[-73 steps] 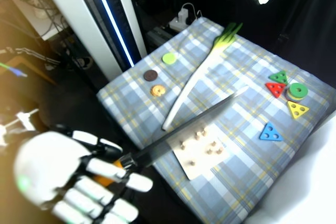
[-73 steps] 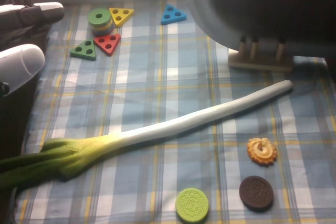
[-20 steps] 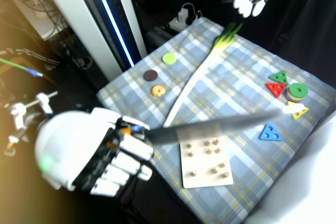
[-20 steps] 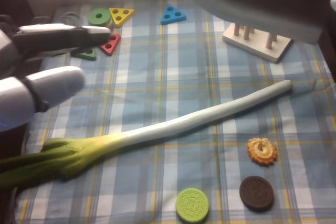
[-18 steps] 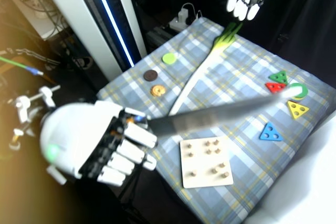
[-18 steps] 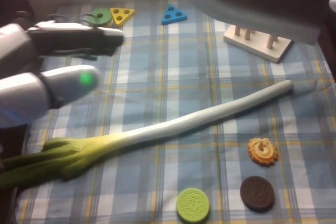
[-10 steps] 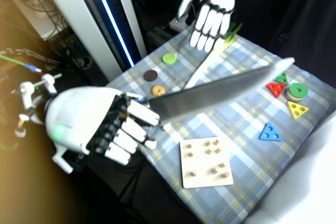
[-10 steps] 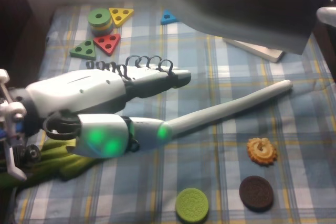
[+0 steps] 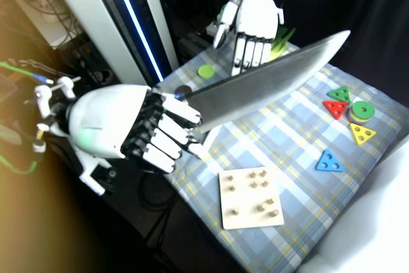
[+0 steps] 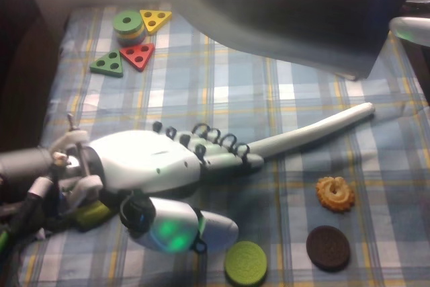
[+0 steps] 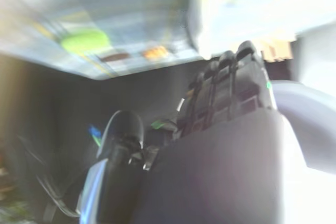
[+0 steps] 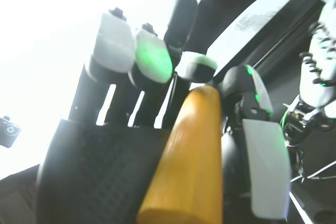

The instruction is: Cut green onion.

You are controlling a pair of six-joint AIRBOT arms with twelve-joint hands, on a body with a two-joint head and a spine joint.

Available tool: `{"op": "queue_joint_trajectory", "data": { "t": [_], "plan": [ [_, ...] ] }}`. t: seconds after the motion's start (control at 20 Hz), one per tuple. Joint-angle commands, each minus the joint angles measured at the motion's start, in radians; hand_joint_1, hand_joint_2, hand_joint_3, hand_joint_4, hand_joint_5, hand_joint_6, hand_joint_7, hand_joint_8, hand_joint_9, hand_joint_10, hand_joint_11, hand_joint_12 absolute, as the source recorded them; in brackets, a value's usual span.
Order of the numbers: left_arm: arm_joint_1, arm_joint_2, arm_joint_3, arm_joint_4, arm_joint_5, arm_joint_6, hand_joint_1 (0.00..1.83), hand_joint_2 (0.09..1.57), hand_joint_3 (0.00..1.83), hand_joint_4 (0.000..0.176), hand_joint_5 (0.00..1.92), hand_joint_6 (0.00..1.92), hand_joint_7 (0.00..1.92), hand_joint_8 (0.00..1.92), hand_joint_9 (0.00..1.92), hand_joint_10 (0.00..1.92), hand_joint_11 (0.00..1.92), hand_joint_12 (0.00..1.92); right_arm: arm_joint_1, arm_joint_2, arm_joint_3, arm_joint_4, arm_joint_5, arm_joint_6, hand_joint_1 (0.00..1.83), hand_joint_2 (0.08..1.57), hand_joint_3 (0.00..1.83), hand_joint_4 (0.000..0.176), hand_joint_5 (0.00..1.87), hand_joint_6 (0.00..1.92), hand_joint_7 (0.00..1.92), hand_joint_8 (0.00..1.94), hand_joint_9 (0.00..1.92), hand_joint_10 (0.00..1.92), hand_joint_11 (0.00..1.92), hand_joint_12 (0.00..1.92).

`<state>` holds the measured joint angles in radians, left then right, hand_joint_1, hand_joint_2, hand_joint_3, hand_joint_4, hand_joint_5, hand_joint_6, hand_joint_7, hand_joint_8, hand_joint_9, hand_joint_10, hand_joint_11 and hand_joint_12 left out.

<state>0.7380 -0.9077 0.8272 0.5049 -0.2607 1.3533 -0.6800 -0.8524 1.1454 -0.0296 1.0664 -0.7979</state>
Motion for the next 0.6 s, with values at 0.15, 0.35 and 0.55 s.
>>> {"op": "queue_joint_trajectory", "data": {
  "t": [0.15,0.35,0.55],
  "plan": [
    [0.0,-0.035,0.029,0.001,-0.017,-0.003,0.0,1.36,0.0,0.0,0.0,0.0,0.0,0.0,0.0,0.0,0.0,0.0,0.001,0.005,-0.002,0.032,0.162,0.028,0.43,1.47,0.0,0.149,1.14,1.92,1.39,1.94,1.45,1.92,1.42,1.92],
    [0.012,-0.039,0.028,0.003,-0.005,-0.003,0.0,1.37,0.0,0.0,0.0,0.0,0.0,0.0,0.0,0.0,0.0,0.0,0.0,0.008,-0.006,0.024,0.165,0.036,0.5,1.46,0.0,0.159,1.13,1.92,1.38,1.94,1.46,1.92,1.42,1.92],
    [0.009,-0.033,0.021,0.002,-0.018,-0.003,0.0,1.36,0.0,0.0,0.0,0.0,0.0,0.0,0.0,0.0,0.0,0.0,-0.014,0.014,-0.017,0.02,0.169,0.037,0.48,1.47,0.0,0.176,1.14,1.92,1.38,1.94,1.45,1.92,1.41,1.92]
  ]
}}
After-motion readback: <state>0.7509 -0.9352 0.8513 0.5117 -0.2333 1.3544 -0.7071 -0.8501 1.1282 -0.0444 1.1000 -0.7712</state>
